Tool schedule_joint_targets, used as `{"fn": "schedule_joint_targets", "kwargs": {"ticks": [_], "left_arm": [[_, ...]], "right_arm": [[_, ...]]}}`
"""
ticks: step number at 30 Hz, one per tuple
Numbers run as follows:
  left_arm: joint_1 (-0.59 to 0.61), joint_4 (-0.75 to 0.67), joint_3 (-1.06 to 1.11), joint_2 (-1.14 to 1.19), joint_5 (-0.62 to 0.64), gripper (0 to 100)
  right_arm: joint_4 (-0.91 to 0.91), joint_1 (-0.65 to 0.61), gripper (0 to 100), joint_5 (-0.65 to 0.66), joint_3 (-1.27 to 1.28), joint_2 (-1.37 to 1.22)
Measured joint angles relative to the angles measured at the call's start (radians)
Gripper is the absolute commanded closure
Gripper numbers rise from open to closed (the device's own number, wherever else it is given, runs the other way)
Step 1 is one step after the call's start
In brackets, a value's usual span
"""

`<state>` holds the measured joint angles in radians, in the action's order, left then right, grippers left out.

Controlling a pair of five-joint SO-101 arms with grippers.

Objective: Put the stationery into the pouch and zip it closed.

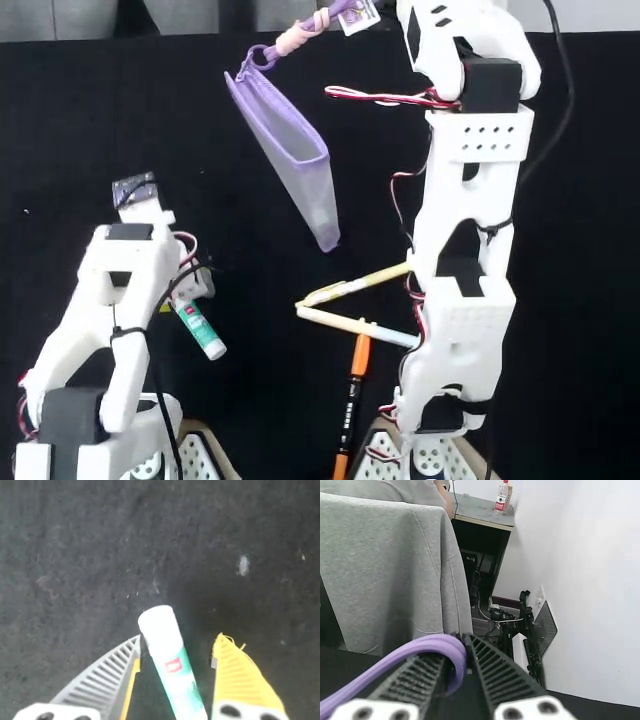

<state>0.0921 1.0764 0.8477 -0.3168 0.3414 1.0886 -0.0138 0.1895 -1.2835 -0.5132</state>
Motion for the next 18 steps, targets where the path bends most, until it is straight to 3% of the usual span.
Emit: {"fn": "schedule_joint_targets", "kwargs": {"ticks": [4,13,18], "left_arm": [[0.003,-0.121,0.063,0.064,0.0,77],[0.005,-0.101,-0.017,0.187,0.0,77],[0.005,-0.035,-0.12,0.292,0.0,89]], "right_arm": [[0.0,0.0,98.6,0.0,0.0,0.0],[0.0,0.0,98.6,0.0,0.0,0.0],[0.0,0.0,98.6,0.0,0.0,0.0]]}}
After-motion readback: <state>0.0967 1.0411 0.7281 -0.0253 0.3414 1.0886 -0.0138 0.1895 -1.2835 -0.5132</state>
